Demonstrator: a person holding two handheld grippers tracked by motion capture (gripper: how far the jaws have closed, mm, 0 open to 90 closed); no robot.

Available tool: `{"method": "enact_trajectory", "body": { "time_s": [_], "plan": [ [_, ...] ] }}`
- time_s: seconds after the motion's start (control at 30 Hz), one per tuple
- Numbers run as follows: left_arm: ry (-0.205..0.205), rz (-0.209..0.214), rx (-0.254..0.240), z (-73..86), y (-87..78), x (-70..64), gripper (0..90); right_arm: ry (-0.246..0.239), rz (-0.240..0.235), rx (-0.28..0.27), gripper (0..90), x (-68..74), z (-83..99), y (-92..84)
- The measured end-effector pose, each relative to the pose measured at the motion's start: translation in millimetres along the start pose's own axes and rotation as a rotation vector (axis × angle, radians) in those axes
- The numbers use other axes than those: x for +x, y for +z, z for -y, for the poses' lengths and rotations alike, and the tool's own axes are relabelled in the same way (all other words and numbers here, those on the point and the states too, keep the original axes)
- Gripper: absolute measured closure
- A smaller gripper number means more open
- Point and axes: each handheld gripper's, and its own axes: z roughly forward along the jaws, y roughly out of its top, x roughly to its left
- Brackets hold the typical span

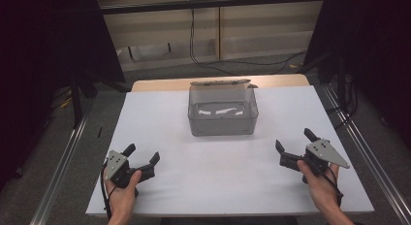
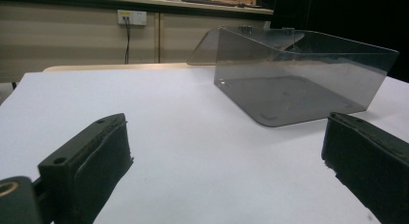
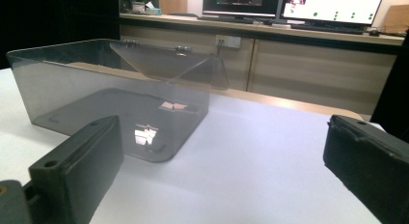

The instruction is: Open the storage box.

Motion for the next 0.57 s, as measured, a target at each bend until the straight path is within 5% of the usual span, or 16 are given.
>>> {"method": "enact_trajectory", "body": {
  "time_s": [0.17,0.3,0.57],
  "plan": [
    [-0.016,-0.023,0.001,4.3,-10.4,-0.8,2.6,0.016,0.000,0.020,0.0,-2.8,9.4,-18.5],
    [0.011,-0.026,-0.020,1.9,-11.6,-5.2,2.5,0.029,0.022,-0.008,0.0,-4.7,12.2,-29.8],
    [-0.037,-0.004,-0.020,2.8,-10.6,-2.7,2.6,0.022,0.035,0.007,0.0,-4.3,17.2,-26.9]
  ]
}}
